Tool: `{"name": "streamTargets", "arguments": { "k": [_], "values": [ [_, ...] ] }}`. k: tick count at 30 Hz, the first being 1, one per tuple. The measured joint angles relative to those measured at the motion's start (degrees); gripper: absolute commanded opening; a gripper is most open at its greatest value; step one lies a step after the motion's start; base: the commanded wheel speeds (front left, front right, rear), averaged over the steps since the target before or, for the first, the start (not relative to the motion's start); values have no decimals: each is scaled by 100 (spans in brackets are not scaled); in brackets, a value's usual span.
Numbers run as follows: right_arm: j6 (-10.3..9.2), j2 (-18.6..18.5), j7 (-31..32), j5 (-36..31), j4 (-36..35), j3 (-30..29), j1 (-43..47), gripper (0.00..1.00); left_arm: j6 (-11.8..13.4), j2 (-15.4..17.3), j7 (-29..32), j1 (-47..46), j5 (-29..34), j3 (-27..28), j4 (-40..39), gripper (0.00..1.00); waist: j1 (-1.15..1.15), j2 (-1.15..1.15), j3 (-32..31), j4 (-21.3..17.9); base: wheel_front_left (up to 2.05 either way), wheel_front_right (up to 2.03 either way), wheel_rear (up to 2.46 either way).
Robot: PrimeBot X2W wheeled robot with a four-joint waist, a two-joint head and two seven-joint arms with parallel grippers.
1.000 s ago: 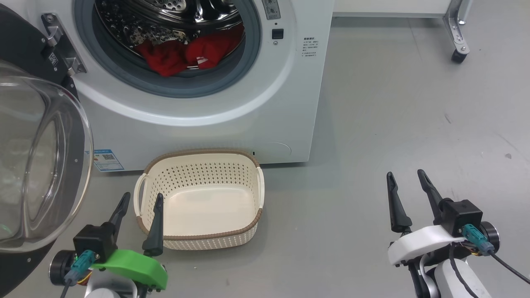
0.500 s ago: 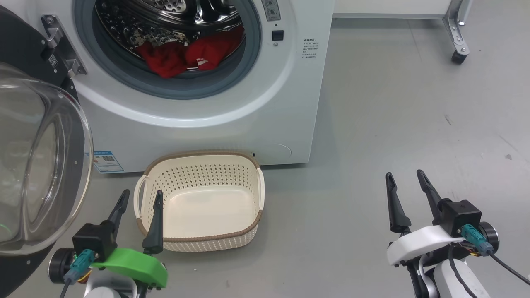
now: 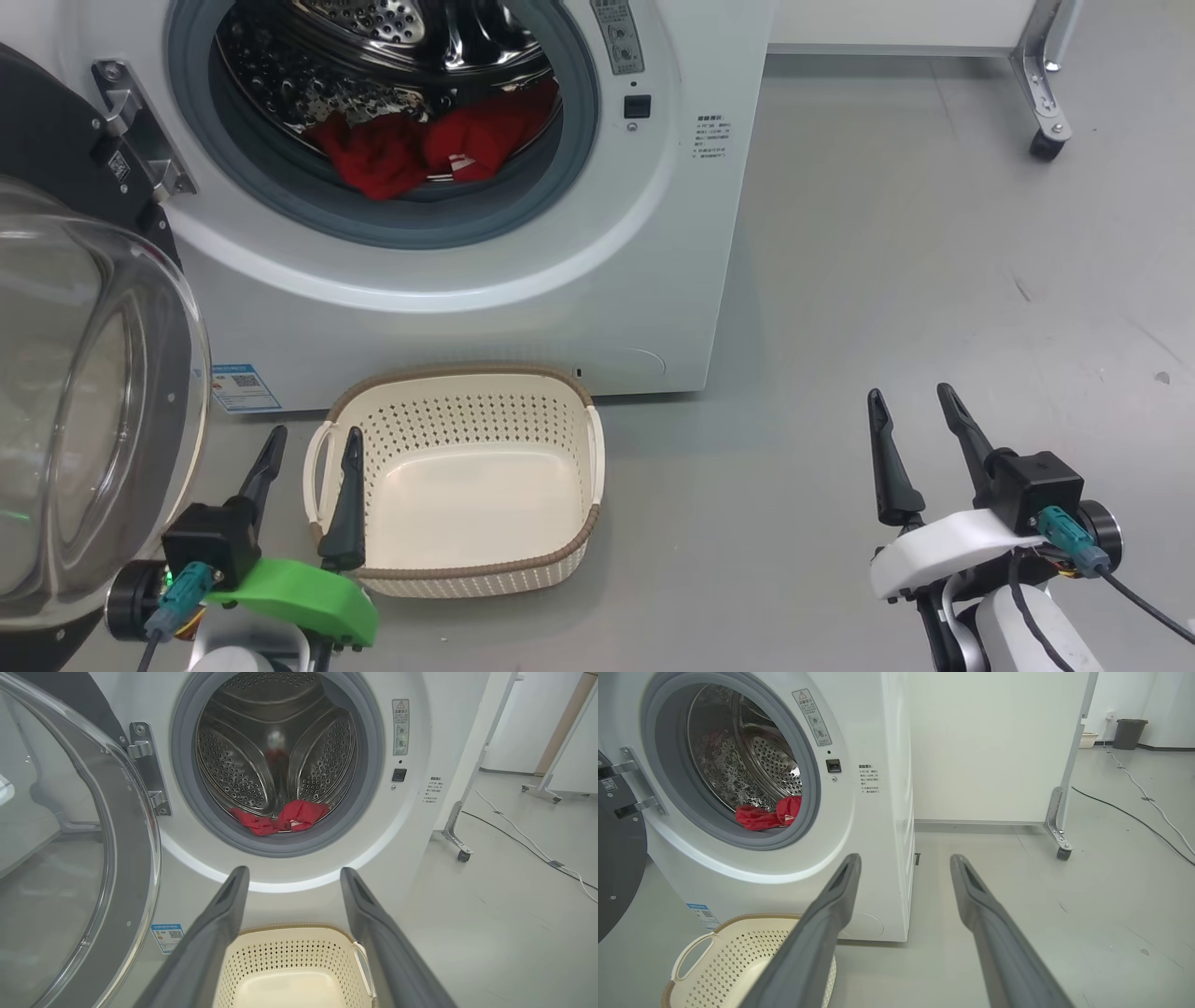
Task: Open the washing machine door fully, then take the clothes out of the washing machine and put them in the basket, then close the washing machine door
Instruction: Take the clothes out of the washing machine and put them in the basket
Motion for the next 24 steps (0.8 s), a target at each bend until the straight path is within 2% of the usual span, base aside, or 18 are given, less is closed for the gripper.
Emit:
{"name": "streamTargets", "arguments": {
  "k": [12, 24],
  "values": [
    [-1, 1, 0, 14, 0, 13, 0, 100, -4, -3, 7, 18, 18, -45, -22, 100, 0, 0, 1, 19, 86, -85, 0],
    [-3, 1, 0, 15, 3, 38, 0, 100, 3, 0, 34, 79, 18, -45, -42, 100, 0, 0, -1, 29, 38, -38, 0]
  ]
}}
